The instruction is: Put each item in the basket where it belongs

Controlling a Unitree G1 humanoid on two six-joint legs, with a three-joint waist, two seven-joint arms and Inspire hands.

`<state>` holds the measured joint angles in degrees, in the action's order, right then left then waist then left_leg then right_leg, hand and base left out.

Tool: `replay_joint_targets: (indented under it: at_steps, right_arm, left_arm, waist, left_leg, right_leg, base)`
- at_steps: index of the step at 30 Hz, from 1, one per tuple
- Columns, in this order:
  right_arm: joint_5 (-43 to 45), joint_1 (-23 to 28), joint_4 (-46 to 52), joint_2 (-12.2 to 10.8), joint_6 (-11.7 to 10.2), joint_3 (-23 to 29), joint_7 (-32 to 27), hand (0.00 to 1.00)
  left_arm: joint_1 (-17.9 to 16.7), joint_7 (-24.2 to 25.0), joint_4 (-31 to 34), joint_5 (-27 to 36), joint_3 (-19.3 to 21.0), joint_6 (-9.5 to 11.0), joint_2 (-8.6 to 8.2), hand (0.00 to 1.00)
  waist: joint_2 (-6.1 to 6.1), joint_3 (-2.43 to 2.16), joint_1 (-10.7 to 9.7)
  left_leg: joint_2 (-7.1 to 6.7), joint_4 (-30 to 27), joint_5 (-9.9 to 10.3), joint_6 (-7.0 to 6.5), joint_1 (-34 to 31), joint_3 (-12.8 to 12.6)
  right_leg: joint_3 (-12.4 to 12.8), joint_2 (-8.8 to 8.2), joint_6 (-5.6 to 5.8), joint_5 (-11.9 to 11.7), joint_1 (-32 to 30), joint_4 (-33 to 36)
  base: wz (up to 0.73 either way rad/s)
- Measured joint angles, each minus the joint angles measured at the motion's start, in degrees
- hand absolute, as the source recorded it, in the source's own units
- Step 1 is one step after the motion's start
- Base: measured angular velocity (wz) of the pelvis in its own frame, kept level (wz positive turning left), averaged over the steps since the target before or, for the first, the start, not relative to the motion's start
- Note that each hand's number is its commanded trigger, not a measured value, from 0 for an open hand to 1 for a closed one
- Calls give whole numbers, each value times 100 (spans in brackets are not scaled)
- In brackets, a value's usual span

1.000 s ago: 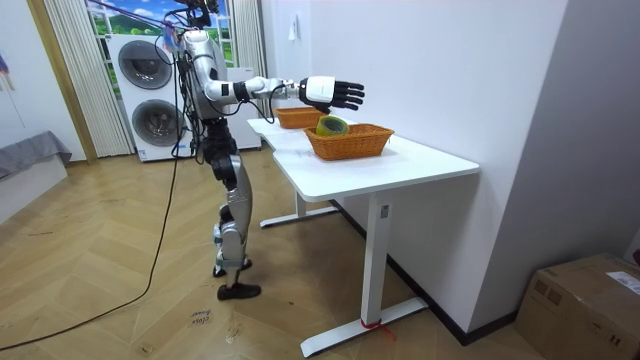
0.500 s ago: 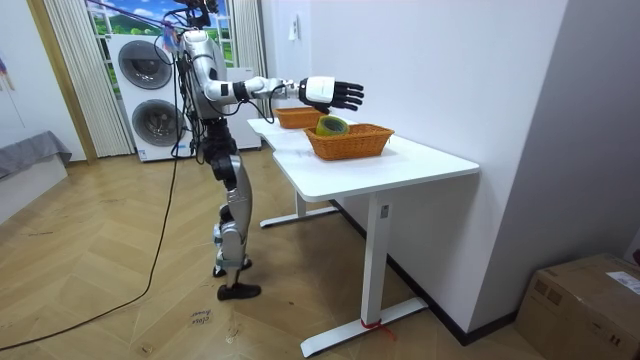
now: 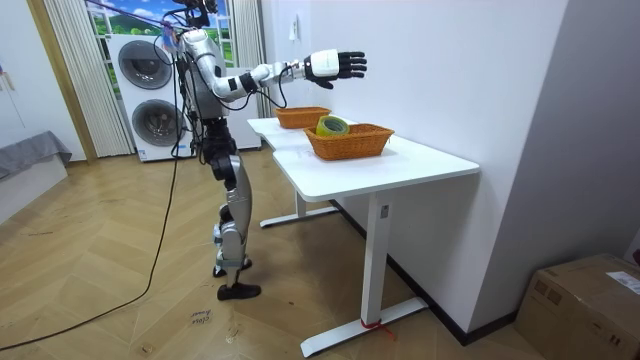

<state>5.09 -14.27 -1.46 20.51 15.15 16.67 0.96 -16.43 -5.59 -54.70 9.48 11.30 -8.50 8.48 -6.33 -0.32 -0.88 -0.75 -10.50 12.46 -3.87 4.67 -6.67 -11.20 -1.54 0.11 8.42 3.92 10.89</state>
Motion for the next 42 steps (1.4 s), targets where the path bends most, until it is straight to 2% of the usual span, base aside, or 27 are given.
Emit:
replay_joint_targets:
  at_steps: [5, 11, 18, 20, 24, 26, 30, 31, 35, 36, 38, 42]
  right_arm:
    - [-6, -47, 11, 0, 0, -200, -9, 0]
    - [35, -47, 11, 0, -1, -201, -59, 0]
    - [149, -47, 8, 10, -1, -288, -66, 0]
    - [205, -47, -34, 31, -1, -495, -49, 0]
    - [396, -115, -298, 36, -11, -966, 19, 0]
    - [399, -287, -740, 36, -14, -1167, 99, 0]
    - [401, -399, -996, 37, -14, -1362, 145, 0]
    - [404, -458, -1030, 42, -14, -1450, 154, 0]
    - [401, -798, -1406, 374, -34, -2002, 169, 0]
    - [401, -819, -1410, 410, -35, -2043, 169, 0]
    - [412, -978, -1592, 440, -104, -2109, 169, 0]
    - [467, -1155, -2056, 537, -132, -2228, 159, 0]
  left_arm:
    - [-11, -1, -247, 154, -33, -23, 16, 0]
    - [-149, 11, -386, 225, -19, -26, 13, 0]
    - [-107, 13, -506, 222, 82, -29, 17, 0]
    - [-95, 10, -529, 222, 89, -35, 31, 0]
    - [-37, 14, -529, 221, 51, -27, 70, 0]
    - [24, 53, -537, 220, -85, -21, 167, 0]
    - [68, 142, -532, 219, -232, -16, 285, 0]
    - [72, 157, -532, 219, -264, -17, 312, 0]
    - [221, 148, -523, 288, -378, -19, 419, 0]
    - [257, 134, -521, 323, -403, -17, 435, 0]
    - [319, 111, -502, 332, -439, 9, 457, 0]
    - [346, 122, -465, 337, -487, 7, 460, 0]
  waist:
    - [-18, -4, 86]
    - [-40, 0, 161]
    - [-110, 10, 349]
    - [-121, 32, 423]
    - [-205, 37, 536]
    - [-252, 16, 601]
    - [-257, 18, 644]
    - [-257, 18, 708]
    - [-268, 13, 752]
    - [-273, 12, 759]
    - [-298, 44, 855]
    - [-304, 41, 899]
  left_leg:
    - [0, -1, 0, 0, -2, 27]
    - [-1, -3, -1, 2, -25, 69]
    - [-1, -2, -1, 2, -42, 68]
    - [-1, -4, -1, 2, -44, 67]
    - [-1, -50, -1, 2, -115, 84]
    - [-4, -100, -4, -3, -209, 106]
    - [-27, -135, -17, -17, -315, 212]
    - [-27, -136, -22, -10, -358, 208]
    - [-18, -221, -33, -1, -634, 238]
    - [-15, -230, -34, 1, -680, 243]
    - [-10, -242, -44, 7, -785, 243]
    - [-9, -313, -45, 8, -924, 257]
  right_leg:
    - [-21, 1, 0, 0, 15, -4]
    - [-99, -11, 2, 1, 6, -4]
    - [-100, -6, 3, 2, -12, -13]
    - [-133, -2, 2, 1, -9, -17]
    - [-171, -11, 1, 1, -43, -15]
    - [-227, -27, -1, 0, -97, -13]
    - [-332, -48, -1, 0, -146, -11]
    - [-328, -46, -1, -1, -201, -10]
    - [-385, -43, -27, -18, -417, -13]
    - [-391, -42, -33, -23, -454, -11]
    - [-399, -38, -45, -34, -550, -14]
    - [-385, -39, -46, -36, -692, -13]
  base:
    - [1]
    - [4]
    - [0]
    - [0]
    - [4]
    - [9]
    - [15]
    - [-4]
    - [3]
    - [6]
    - [0]
    - [0]
